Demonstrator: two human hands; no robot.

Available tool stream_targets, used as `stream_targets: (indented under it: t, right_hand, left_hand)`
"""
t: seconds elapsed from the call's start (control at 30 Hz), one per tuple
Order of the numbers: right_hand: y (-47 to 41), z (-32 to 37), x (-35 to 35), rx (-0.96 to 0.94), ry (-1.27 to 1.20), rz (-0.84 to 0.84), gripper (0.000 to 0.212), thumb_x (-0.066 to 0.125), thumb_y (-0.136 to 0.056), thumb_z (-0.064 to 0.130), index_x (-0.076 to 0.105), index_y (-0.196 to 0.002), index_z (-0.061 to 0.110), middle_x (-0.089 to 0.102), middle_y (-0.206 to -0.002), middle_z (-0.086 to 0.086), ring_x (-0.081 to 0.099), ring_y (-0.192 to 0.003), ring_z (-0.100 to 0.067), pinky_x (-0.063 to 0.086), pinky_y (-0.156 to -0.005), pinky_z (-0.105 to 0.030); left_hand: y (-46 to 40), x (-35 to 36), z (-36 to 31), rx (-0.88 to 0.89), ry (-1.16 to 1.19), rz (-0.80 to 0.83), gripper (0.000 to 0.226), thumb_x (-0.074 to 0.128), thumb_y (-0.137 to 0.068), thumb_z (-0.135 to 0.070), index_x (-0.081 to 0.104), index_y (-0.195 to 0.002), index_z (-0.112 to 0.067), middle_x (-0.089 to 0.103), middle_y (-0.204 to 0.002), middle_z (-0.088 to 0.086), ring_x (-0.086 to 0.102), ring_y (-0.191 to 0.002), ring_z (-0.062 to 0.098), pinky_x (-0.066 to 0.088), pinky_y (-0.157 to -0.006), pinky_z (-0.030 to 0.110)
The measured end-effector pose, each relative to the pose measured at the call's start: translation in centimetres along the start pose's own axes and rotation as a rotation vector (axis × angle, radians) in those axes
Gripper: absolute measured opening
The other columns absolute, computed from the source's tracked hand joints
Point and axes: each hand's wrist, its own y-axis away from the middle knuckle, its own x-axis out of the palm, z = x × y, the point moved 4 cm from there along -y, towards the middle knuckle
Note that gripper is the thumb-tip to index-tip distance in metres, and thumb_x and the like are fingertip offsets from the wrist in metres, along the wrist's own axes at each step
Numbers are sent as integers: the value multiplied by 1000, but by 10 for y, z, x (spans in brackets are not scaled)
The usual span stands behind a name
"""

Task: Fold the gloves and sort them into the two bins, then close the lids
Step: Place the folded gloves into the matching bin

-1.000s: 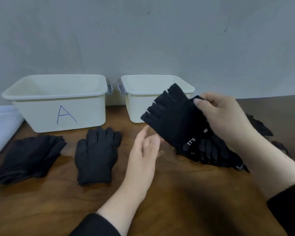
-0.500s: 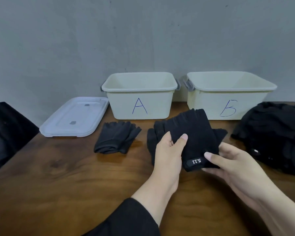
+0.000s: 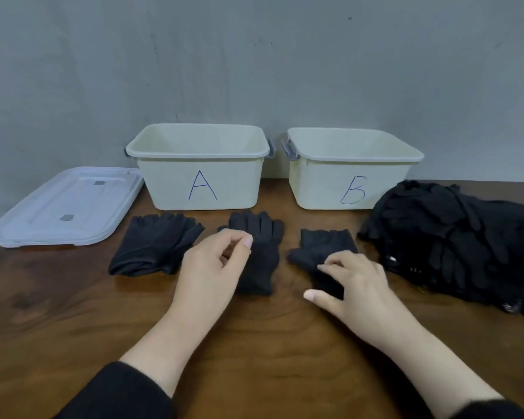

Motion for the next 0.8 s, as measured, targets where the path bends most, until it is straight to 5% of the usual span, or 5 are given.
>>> stream_targets:
  t: [0.17, 0.33, 0.47, 0.63, 0.8]
  right_hand:
    - [3, -3, 6, 31, -152, -82, 61, 45, -96, 60, 53, -146, 26, 51, -146, 17, 43, -135, -2, 25, -108, -12]
    - [4, 4, 21, -16, -97, -48, 54, 39, -104, 49, 43, -153, 28, 40, -157, 13, 31, -147, -5, 16, -117, -16]
    - [1, 7, 28, -45, -48, -31, 62, 25, -100, 58, 35, -156, 32, 32, -162, 14, 22, -151, -3, 7, -123, -24]
    - [4, 12, 17, -94, -81, -183, 65, 29, -96, 59, 56, -144, 25, 47, -153, 11, 35, -146, -6, 12, -125, -31]
    - [6, 16, 23, -155, -100, -164, 62, 30, -96, 60, 62, -138, 27, 51, -149, 13, 37, -144, -4, 14, -125, -31]
  left_hand:
    - [-6, -41, 21, 97, -280, -18, 11, 60, -96, -24, 70, -97, -31, 63, -90, -19, 57, -87, 0, 45, -74, 23]
    - [-11, -75, 41, 92, -550, -76, 16, 69, -90, -22, 70, -107, -24, 63, -110, -8, 56, -108, 18, 42, -100, 50]
    - [-9, -91, 60, -117, -654, -11, 37, 66, -93, -30, 63, -129, -25, 57, -134, -5, 48, -128, 18, 32, -108, 46]
    - [-7, -91, 67, -226, -630, 105, 40, 61, -97, -36, 60, -135, -23, 56, -140, -5, 52, -126, 18, 40, -104, 35]
    - [-6, -95, 71, -280, -594, 111, 45, 59, -99, -36, 56, -141, -20, 56, -144, 0, 50, -132, 21, 38, -105, 33]
